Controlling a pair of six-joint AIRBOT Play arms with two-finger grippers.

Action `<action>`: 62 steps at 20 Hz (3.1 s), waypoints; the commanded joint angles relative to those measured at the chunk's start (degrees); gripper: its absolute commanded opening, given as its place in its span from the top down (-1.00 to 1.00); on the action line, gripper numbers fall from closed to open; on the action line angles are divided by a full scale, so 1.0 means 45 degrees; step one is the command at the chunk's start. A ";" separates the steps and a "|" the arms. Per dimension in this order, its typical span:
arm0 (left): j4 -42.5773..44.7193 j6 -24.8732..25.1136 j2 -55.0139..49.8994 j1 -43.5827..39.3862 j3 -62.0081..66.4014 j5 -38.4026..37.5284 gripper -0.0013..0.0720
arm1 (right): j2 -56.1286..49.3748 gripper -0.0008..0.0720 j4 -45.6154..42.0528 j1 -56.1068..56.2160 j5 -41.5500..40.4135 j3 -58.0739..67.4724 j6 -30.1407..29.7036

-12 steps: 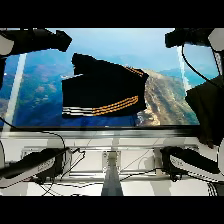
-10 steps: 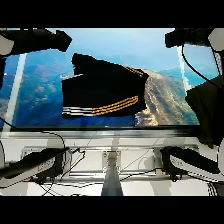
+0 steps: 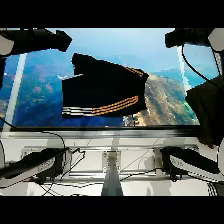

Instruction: Fold the clothes and pants, and hang the long-sleeved shirts on hangers.

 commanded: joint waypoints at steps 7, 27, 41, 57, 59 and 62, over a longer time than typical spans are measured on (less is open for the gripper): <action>0.0000 0.0005 -0.0010 0.0010 0.0010 0.0010 -0.52 | -0.0010 0.91 -0.0102 0.0010 -0.1282 0.0005 -0.0005; 0.1243 0.0418 -0.1647 0.4435 -0.4634 -0.5697 -0.50 | -0.1282 -0.54 1.1856 -0.7150 0.0194 -1.1123 -0.3813; -0.3245 0.3575 -0.0724 0.8048 -1.0792 -0.4677 -0.51 | -0.3657 0.11 1.3833 -0.5212 -0.0228 -1.1808 -0.4143; -0.5061 0.4163 -0.0729 0.8004 -1.2284 -0.0738 0.82 | -0.3147 0.91 1.3848 -0.4901 -0.1175 -1.1749 -0.6159; -0.5474 0.4799 -0.0724 0.8004 -1.2196 -0.0695 0.92 | -0.2739 0.91 1.3848 -0.4901 -0.1083 -1.1511 -0.6154; -0.6494 0.5615 -0.0690 0.8000 -1.1400 -0.1345 0.92 | -0.1705 0.91 1.3872 -0.4779 -0.0699 -1.0822 -0.6173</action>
